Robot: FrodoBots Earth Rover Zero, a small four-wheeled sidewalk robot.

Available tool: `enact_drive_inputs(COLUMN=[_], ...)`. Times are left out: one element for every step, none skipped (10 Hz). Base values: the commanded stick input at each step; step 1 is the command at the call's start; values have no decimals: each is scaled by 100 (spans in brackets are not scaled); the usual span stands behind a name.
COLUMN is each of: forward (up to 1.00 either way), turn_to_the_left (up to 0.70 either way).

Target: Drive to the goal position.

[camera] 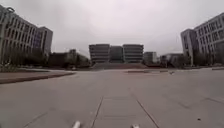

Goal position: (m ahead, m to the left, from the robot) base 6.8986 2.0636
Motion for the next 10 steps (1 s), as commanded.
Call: enact_drive_inputs(forward=[70, 70, 70, 70, 70, 70, 70, 70, 70, 70], turn_to_the_left=[0, 0, 0, 0, 0, 0, 0, 0, 0, 0])
